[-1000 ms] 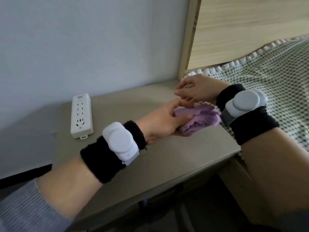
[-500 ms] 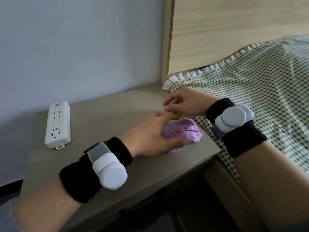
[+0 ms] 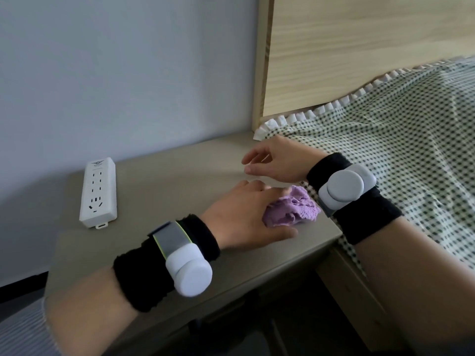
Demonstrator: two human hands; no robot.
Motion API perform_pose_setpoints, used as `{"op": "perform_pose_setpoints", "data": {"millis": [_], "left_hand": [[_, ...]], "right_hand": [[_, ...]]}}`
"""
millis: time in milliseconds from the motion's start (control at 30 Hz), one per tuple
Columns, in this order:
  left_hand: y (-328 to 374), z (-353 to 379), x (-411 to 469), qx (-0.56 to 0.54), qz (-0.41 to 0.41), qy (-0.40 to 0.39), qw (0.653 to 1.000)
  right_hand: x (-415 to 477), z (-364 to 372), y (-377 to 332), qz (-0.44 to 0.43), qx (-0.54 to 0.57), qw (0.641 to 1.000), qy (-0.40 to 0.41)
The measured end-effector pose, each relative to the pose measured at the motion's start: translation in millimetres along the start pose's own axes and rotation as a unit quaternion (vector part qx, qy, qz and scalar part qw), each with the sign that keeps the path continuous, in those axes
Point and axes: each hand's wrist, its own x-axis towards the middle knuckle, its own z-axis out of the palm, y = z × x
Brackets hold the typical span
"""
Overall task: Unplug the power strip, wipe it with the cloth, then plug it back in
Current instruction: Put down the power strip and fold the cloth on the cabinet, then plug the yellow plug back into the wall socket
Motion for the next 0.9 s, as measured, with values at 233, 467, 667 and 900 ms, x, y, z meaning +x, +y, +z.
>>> {"op": "perform_pose_setpoints", "data": {"millis": [233,467,667,900], "left_hand": [[-15,-29,-13,0.007,-0.024,-0.02,0.999],[-34,-43,-35,0.032,-0.067,-0.026,0.997],[-53,-65,-60,0.044,-0.089,-0.001,0.995],[-103,-118,-131,0.067,-0.178,0.054,0.98]], "right_hand": [[6,11,-22,-0.014,-0.043,0.999,-0.004],[11,23,-51,-0.028,-0.05,0.998,-0.014],[16,30,-80,-0.032,-0.077,0.996,-0.021],[32,61,-159,-0.081,-0.072,0.994,0.008]]}}
